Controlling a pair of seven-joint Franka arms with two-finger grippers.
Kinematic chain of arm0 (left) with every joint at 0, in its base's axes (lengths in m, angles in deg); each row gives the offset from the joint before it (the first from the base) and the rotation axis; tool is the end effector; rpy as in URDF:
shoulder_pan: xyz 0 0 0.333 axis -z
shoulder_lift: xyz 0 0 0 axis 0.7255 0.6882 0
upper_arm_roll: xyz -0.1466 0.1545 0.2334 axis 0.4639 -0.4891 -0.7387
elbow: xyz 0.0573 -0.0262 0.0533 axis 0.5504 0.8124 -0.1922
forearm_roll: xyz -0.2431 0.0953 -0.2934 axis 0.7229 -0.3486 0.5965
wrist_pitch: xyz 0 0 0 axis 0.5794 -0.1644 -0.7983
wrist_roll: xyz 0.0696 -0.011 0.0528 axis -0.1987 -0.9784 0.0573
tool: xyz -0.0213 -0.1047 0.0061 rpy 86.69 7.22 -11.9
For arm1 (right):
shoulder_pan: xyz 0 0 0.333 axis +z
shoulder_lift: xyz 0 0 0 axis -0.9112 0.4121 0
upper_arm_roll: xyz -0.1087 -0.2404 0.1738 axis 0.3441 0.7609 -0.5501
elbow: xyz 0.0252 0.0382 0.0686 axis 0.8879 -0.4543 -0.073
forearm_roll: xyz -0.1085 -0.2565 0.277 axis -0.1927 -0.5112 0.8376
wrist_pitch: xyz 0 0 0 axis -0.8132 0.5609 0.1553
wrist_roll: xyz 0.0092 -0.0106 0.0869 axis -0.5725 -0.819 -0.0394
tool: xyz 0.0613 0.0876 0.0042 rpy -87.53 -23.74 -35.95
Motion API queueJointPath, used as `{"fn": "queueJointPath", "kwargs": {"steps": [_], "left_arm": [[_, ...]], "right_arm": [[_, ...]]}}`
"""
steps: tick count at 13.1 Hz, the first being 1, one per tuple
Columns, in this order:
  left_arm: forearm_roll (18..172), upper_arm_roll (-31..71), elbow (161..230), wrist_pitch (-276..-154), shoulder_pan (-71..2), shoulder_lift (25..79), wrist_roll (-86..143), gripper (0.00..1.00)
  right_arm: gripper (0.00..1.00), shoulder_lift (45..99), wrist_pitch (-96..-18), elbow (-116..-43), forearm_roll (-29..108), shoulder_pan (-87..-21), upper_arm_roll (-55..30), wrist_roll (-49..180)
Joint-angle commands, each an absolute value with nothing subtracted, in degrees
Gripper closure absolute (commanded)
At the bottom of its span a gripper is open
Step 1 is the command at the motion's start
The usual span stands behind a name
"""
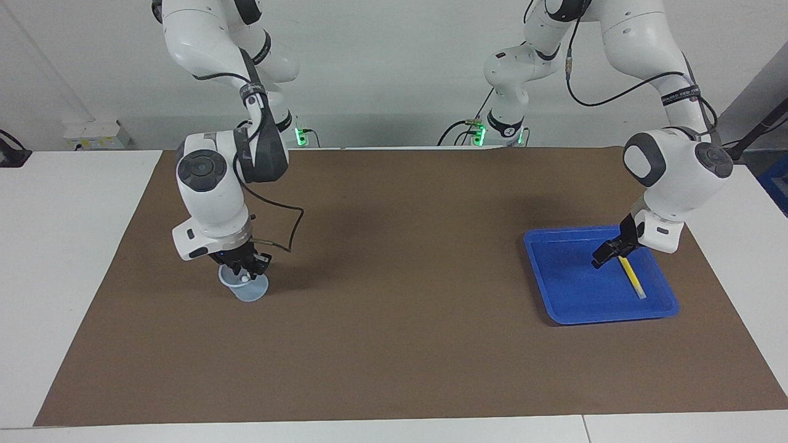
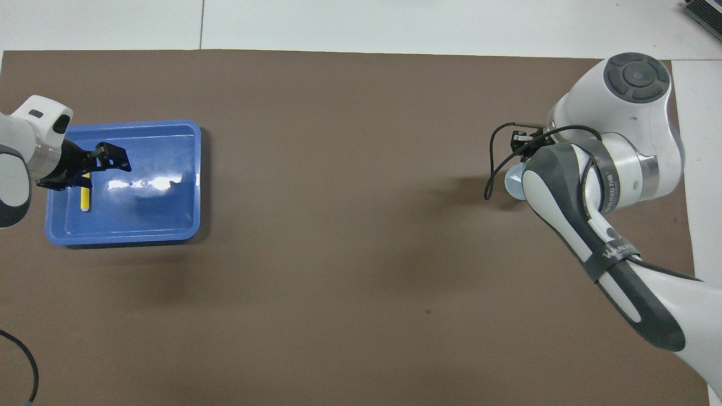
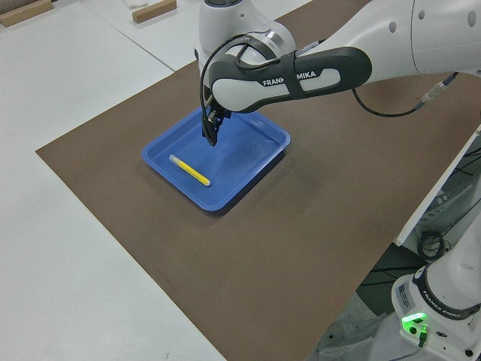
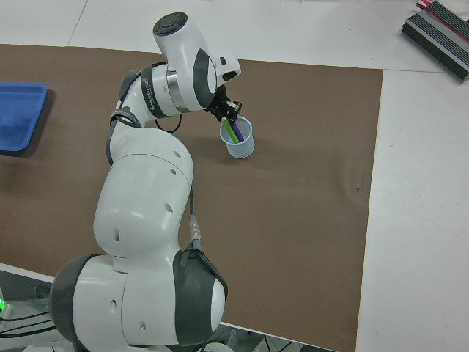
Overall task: Right arm passes pens to left for tray arrangement
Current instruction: 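Open the left gripper to release the yellow pen in the tray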
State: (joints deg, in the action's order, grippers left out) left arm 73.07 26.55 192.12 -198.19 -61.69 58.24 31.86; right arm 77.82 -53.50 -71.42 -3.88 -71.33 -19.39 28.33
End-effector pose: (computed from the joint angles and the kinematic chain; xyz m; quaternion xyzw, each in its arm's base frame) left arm 0.6205 0.0604 0.3781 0.9848 0.1679 -0.0022 0.0450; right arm 0.6520 0.0692 0.3979 0.9889 -0.1372 0.0041 0.0575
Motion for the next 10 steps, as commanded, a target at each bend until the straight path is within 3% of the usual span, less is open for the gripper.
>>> {"fn": "queueJointPath", "kwargs": {"steps": [1, 7, 10], "left_arm": [[76.5, 26.1, 191.8, -191.1, -60.6, 55.3, 27.4, 0.06], [77.8, 26.1, 192.1, -186.2, -60.6, 53.7, 24.0, 0.05], [77.8, 26.1, 192.6, -185.4, -59.7, 53.4, 21.3, 0.06]], "right_arm": [[0.69, 78.6, -52.4, -70.1, -2.9, -71.6, -20.0, 26.9], [0.71, 78.6, -52.5, -70.4, -2.8, -72.4, -20.0, 27.1], [0.60, 78.8, -54.2, -70.5, -2.8, -72.6, -20.0, 27.2]]}}
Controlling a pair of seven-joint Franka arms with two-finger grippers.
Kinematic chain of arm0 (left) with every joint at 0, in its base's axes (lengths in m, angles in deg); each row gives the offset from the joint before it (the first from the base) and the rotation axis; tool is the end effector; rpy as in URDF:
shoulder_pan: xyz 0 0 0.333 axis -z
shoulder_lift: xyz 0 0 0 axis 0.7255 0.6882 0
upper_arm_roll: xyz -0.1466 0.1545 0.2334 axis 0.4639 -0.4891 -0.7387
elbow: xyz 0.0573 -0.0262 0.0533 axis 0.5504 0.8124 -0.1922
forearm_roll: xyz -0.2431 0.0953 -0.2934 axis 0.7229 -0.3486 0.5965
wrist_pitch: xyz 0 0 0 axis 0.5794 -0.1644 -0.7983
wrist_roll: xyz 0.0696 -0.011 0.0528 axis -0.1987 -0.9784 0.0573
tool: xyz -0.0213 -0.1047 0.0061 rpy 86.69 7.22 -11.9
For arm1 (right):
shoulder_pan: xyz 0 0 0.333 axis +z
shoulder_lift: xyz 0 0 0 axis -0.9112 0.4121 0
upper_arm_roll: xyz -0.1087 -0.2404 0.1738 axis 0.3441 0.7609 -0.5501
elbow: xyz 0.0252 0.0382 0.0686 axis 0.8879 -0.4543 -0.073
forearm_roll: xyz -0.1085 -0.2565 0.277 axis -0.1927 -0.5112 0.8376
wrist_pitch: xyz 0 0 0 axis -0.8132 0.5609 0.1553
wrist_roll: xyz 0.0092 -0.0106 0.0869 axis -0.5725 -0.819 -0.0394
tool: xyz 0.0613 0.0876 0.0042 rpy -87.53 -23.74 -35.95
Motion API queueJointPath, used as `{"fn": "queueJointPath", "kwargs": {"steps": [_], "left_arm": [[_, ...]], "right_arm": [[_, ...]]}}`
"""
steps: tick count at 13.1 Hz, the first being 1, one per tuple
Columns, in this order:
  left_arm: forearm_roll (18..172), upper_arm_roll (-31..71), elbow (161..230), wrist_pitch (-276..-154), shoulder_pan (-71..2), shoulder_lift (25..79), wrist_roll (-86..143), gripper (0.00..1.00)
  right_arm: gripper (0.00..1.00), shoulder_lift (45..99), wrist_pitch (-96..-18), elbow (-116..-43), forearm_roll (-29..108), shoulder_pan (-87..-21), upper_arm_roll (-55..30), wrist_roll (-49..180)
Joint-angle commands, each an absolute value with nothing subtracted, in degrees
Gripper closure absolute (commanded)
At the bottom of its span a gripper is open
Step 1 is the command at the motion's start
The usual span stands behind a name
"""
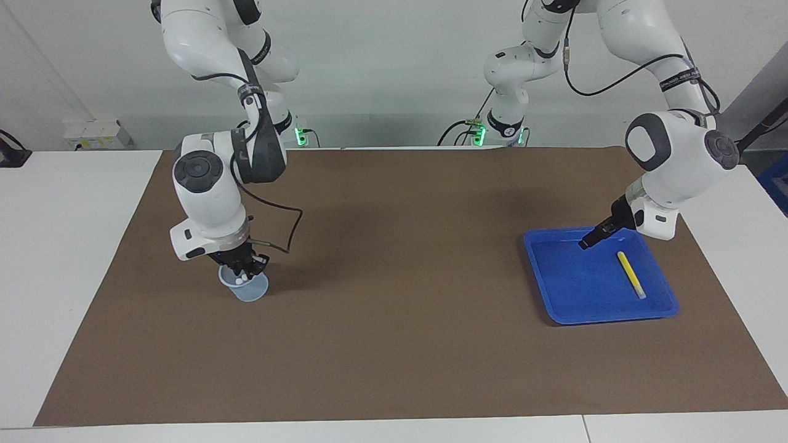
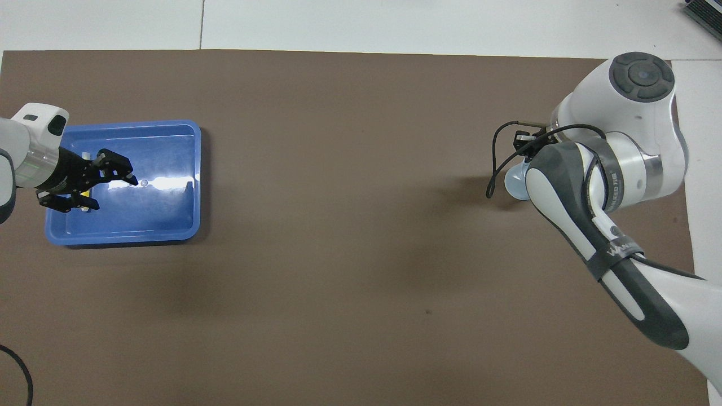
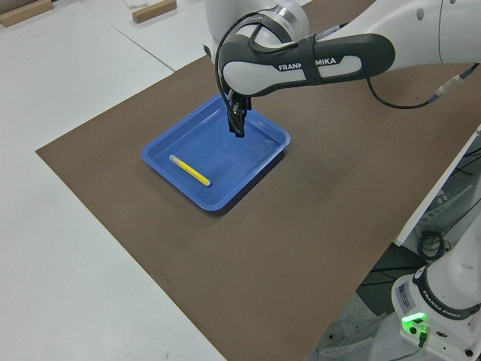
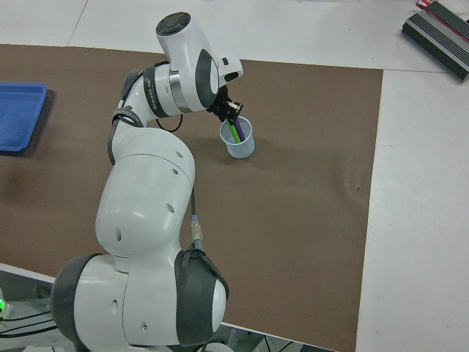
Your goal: Right arm passes pens to left for tray arrangement
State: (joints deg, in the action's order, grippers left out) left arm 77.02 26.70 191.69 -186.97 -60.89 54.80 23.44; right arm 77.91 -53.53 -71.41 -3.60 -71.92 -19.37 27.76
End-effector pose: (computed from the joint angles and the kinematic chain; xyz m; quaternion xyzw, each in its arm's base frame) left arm 0.5986 0.0412 0.4026 0.9661 0.2393 -0.0737 0.0635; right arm 0.6528 0.0626 0.3970 0.9874 -0.1484 0.0029 0.0554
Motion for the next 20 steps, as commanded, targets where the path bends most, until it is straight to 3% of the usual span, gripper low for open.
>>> {"fn": "queueJointPath", "kwargs": {"steps": [1, 7, 10, 20], "left_arm": [[77.8, 26.1, 192.5, -184.8, -59.4, 53.4, 20.0, 0.06], [82.7, 26.1, 192.1, -182.4, -58.3, 53.3, 15.4, 0.05], [83.2, 26.3, 192.0, -179.9, -57.9, 52.8, 13.4, 0.05], [86.8, 26.8, 192.1, -172.6, -55.7, 49.5, 7.5, 0.04]], "right_arm": [[0.57, 78.8, -55.3, -71.1, -2.7, -72.6, -20.0, 27.2], [0.57, 78.8, -56.7, -71.7, -2.7, -73.0, -20.0, 27.1], [0.69, 78.7, -56.0, -71.6, -2.7, -73.0, -20.0, 27.1], [0.73, 78.0, -53.1, -71.3, -1.5, -73.0, -20.0, 27.6]]}}
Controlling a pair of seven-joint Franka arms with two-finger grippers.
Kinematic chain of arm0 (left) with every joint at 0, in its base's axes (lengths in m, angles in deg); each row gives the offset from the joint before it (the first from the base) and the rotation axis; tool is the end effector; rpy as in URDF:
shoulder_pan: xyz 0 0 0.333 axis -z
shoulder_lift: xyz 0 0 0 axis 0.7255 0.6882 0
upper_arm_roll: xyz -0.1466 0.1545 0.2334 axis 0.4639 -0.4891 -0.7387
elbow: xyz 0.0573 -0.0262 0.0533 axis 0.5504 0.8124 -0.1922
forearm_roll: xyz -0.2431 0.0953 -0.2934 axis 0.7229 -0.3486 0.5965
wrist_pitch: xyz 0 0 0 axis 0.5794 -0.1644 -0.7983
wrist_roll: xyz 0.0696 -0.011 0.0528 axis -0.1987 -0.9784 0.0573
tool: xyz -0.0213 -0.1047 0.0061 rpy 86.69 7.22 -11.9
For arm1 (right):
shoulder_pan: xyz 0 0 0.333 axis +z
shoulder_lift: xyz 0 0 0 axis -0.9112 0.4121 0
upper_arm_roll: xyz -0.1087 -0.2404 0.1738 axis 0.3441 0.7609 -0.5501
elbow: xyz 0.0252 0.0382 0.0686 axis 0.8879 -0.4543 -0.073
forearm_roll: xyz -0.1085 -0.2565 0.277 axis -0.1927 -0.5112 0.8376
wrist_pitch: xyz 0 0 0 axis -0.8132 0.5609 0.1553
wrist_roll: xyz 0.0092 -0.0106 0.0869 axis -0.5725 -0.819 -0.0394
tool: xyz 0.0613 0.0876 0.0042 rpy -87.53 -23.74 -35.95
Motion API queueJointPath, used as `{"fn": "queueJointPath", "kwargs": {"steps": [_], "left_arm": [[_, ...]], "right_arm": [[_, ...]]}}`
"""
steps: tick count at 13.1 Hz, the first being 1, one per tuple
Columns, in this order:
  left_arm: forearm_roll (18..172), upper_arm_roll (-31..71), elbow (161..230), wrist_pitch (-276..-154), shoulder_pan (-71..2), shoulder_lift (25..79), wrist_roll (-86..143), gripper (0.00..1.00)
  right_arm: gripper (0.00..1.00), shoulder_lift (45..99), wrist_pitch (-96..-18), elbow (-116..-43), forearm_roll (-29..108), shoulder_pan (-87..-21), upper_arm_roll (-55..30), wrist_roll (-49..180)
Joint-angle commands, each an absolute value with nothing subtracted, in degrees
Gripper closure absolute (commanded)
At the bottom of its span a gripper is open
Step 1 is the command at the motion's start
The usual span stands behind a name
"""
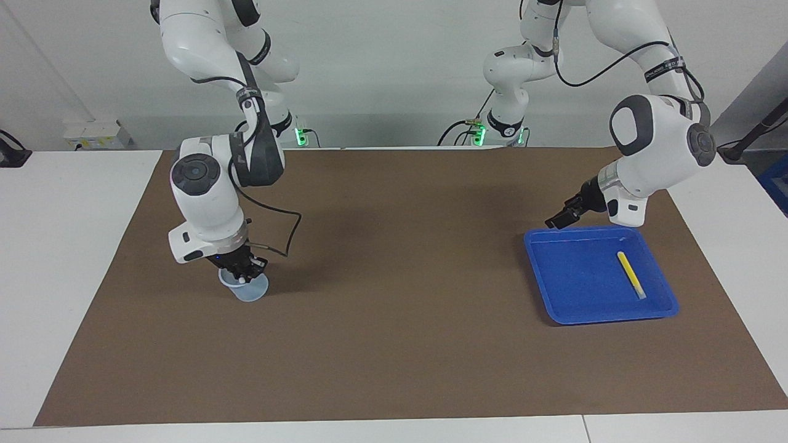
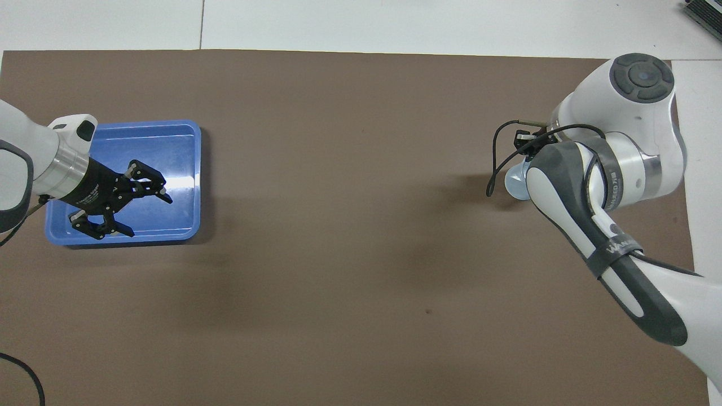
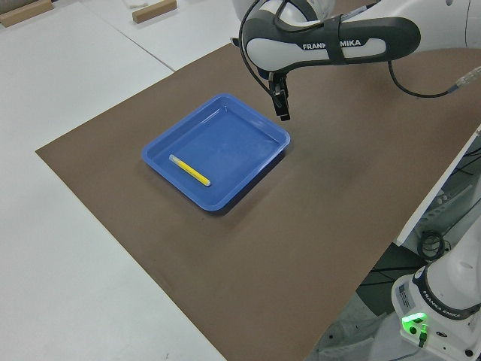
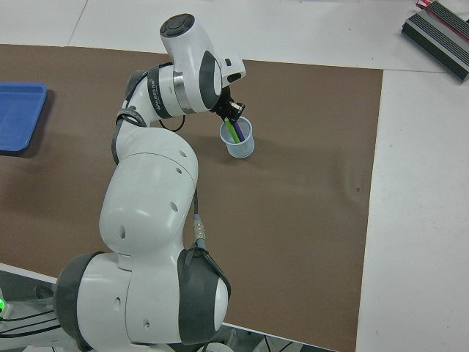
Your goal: Right arm passes pens to left for tray arrangement
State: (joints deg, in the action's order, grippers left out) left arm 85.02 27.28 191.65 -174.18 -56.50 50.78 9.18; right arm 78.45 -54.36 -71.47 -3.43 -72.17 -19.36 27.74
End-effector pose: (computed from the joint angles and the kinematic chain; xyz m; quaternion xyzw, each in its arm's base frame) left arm 0.5679 -0.0276 0.4318 0.9267 0.3207 -0.1745 0.0885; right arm 0.6549 0.0602 0.3916 0.9872 -0.1508 0.0039 0.0519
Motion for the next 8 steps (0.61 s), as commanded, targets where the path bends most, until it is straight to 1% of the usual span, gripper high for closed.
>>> {"fn": "queueJointPath", "kwargs": {"steps": [1, 8], "left_arm": [[86.9, 26.8, 192.0, -171.7, -55.5, 49.3, 6.4, 0.04], [90.6, 27.2, 190.9, -168.6, -55.4, 47.7, 2.1, 0.04]], "right_arm": [[0.72, 77.9, -53.1, -71.3, -0.4, -73.0, -20.0, 27.9], [0.73, 77.8, -52.9, -71.4, -0.3, -73.0, -20.0, 28.5]]}}
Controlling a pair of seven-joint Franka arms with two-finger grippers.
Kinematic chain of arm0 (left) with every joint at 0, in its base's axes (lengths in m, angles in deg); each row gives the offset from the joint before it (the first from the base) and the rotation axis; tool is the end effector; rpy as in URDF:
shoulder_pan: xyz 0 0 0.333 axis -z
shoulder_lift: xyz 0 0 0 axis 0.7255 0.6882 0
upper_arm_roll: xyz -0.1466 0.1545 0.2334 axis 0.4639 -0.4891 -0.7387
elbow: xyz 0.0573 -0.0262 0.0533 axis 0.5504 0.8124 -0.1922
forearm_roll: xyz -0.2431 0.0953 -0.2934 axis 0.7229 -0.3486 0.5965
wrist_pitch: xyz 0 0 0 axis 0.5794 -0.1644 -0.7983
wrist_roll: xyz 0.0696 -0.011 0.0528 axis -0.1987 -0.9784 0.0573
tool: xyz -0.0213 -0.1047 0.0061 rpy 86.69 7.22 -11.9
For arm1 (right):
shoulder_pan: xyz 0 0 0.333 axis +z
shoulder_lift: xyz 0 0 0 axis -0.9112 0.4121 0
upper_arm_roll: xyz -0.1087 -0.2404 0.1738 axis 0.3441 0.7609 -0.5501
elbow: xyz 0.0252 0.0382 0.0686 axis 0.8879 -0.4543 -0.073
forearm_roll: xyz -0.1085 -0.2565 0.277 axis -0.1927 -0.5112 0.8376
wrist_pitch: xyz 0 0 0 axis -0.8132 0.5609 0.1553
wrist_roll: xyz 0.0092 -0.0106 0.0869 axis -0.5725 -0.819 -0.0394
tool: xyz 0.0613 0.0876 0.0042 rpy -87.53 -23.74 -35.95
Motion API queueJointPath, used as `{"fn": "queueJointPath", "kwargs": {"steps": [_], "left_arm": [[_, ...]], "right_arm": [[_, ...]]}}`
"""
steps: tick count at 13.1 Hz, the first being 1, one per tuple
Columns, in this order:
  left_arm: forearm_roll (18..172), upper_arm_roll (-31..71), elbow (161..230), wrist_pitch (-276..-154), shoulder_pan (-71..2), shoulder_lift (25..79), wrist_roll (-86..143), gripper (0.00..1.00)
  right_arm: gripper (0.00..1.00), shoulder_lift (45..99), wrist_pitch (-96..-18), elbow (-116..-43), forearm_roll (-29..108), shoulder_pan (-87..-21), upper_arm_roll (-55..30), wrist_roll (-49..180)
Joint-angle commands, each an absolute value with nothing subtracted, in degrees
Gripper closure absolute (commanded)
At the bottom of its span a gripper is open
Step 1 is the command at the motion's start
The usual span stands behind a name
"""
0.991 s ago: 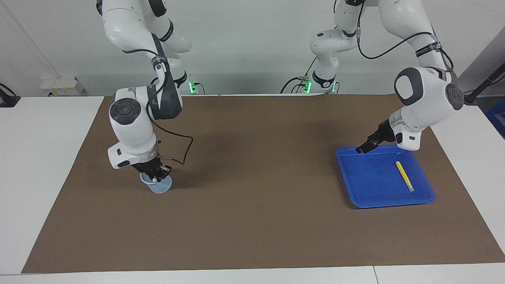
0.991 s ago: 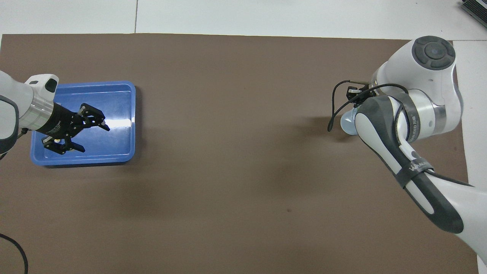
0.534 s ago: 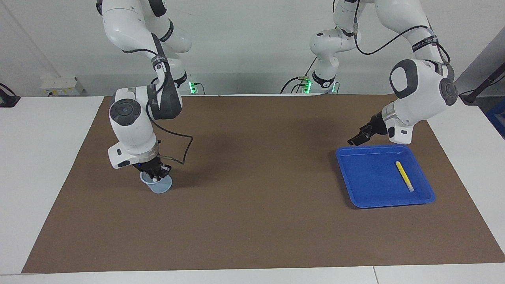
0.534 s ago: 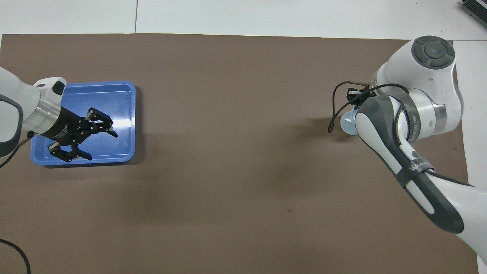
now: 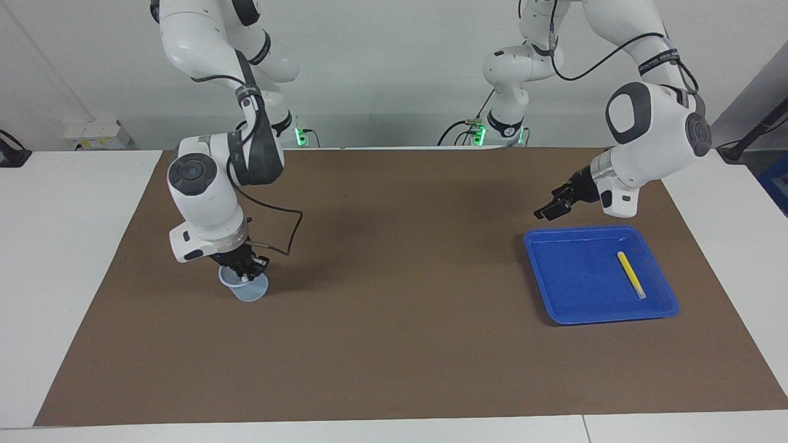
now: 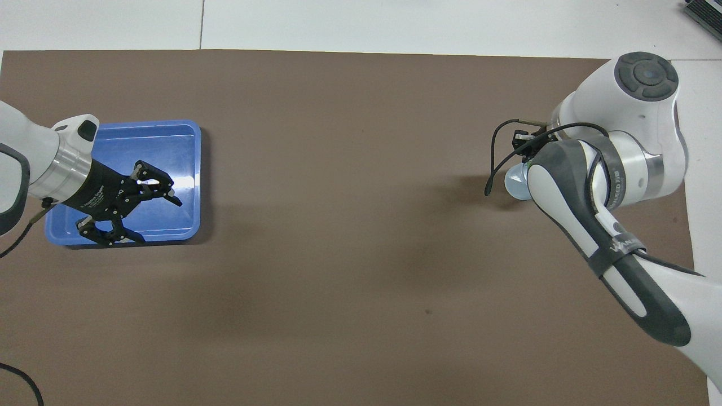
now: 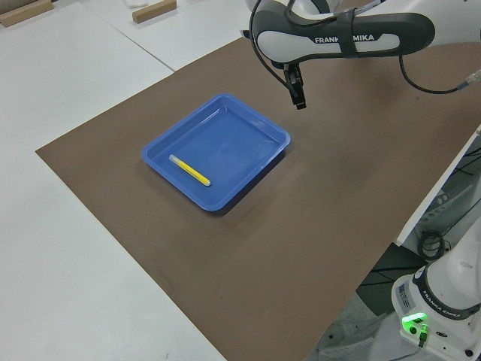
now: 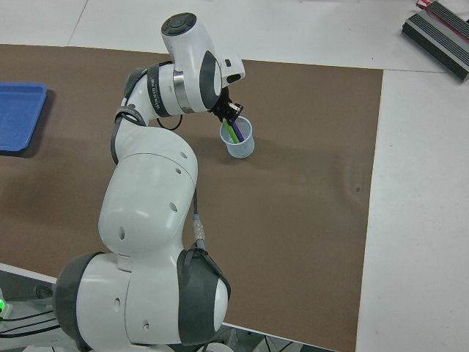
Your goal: Right arm passes pens to left for tray arrangement
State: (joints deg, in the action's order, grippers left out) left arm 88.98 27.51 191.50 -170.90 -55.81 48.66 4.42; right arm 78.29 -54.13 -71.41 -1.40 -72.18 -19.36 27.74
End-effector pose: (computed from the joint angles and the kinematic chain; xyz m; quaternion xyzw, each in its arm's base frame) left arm 0.5572 -0.0452 0.4525 0.9091 0.3510 -0.1974 0.1065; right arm 0.6541 0.0621 0.3934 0.9866 -0.1587 -0.0015 0.0373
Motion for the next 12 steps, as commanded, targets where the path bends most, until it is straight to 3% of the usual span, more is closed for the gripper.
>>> {"fn": "queueJointPath", "kwargs": {"steps": [1, 6, 12], "left_arm": [[91.4, 27.6, 190.8, -168.4, -55.4, 47.6, 1.7, 0.04], [94.4, 28.6, 190.6, -166.4, -55.4, 46.7, -2.9, 0.04], [95.9, 29.0, 189.7, -166.4, -54.6, 46.6, -9.7, 0.04]], "right_arm": [[0.72, 77.8, -52.8, -71.4, -0.2, -73.0, -20.0, 29.0], [0.65, 77.7, -52.6, -71.5, -0.2, -73.0, -20.0, 29.3], [0.74, 77.7, -51.9, -71.5, 0.8, -73.0, -20.0, 29.3]]}}
